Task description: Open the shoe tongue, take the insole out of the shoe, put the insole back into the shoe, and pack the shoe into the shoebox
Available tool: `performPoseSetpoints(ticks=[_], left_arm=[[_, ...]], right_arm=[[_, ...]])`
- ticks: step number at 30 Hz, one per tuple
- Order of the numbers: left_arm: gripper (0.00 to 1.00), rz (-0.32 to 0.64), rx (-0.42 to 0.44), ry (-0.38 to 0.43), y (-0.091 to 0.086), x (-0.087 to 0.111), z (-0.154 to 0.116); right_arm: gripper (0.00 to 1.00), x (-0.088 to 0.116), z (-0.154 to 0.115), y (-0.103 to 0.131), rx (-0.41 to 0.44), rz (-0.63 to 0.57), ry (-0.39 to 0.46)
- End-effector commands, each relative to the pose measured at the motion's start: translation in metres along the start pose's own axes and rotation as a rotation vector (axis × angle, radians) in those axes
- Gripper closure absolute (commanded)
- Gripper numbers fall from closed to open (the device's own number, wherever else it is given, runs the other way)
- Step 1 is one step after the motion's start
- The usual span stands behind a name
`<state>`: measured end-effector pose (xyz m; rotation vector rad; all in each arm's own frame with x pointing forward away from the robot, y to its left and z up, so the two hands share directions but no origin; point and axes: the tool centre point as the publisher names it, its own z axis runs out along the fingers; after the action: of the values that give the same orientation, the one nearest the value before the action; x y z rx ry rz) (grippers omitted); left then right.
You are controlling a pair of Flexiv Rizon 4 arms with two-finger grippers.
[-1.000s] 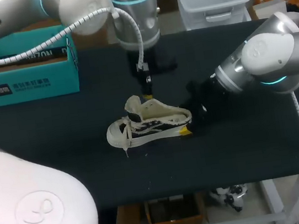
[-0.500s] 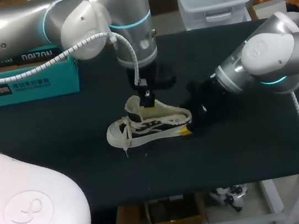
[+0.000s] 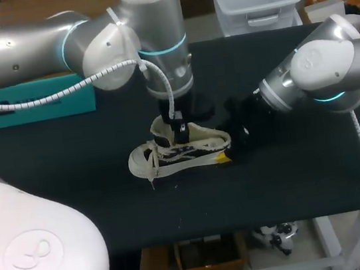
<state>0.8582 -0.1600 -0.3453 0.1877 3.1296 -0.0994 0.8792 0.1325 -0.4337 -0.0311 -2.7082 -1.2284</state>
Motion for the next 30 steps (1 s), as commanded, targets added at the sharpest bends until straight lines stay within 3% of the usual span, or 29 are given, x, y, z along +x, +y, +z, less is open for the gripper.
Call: performPoseSetpoints(ticks=[1, 9, 20, 30], left_arm=[[1.0, -0.006, 0.009, 0.016, 0.0, -0.008, 0.017], [1.0, 0.003, 0.029, 0.068, 0.005, -0.003, 0.025], [1.0, 0.009, -0.011, 0.079, -0.003, 0.017, 0.034], [1.0, -0.056, -0.034, 0.08, -0.001, 0.016, 0.053]], right_arm=[[1.0, 0.002, 0.008, -0.009, -0.003, 0.0, 0.003], [1.0, 0.002, 0.008, -0.009, -0.003, 0.0, 0.003], [1.0, 0.002, 0.008, -0.009, -0.003, 0.0, 0.003], [1.0, 0.002, 0.008, -0.009, -0.003, 0.0, 0.003]])
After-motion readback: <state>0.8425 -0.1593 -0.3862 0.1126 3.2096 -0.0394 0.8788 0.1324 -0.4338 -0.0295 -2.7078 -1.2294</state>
